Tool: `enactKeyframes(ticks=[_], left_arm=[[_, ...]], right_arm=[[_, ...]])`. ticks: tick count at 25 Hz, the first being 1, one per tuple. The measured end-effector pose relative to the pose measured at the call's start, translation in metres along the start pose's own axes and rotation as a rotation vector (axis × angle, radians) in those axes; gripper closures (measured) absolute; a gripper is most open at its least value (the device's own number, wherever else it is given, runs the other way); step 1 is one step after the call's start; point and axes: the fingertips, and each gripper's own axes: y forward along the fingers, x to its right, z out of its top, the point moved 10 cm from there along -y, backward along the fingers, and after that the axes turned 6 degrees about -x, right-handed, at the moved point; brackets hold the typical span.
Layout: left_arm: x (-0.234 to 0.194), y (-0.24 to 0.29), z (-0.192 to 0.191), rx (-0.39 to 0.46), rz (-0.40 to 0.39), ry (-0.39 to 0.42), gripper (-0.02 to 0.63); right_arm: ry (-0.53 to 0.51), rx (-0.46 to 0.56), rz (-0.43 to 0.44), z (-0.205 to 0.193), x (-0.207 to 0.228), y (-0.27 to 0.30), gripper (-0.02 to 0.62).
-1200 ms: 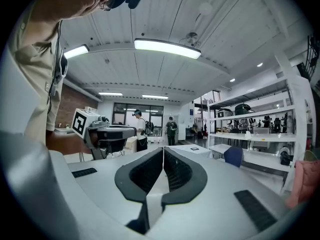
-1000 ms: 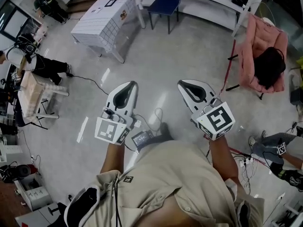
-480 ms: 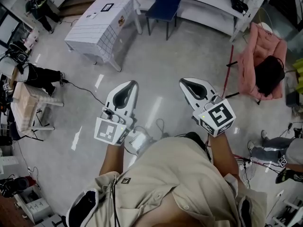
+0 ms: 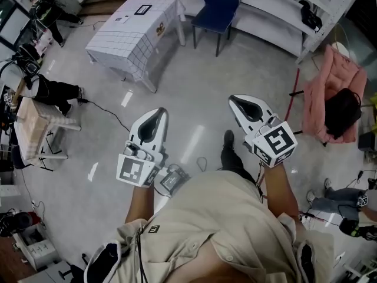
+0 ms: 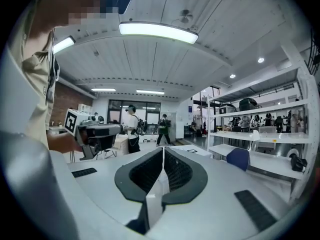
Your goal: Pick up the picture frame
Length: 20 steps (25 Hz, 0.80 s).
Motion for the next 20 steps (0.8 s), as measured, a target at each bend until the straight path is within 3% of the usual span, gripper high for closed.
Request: enactKeyframes(ticks=[6,20], left_arm=[[-0.028,0.046,-0.009,-0.036,0.096,0.004,0.580],[-0.100,0.224,-0.019,-0.097,0.262,-0.017,0.580]], right_arm=[[0.008,0.009,0.068,-0.002,0.066,0.052,0.568],[0.027,-0.014,0.243,-0.001,0.255,0.190,0.568]])
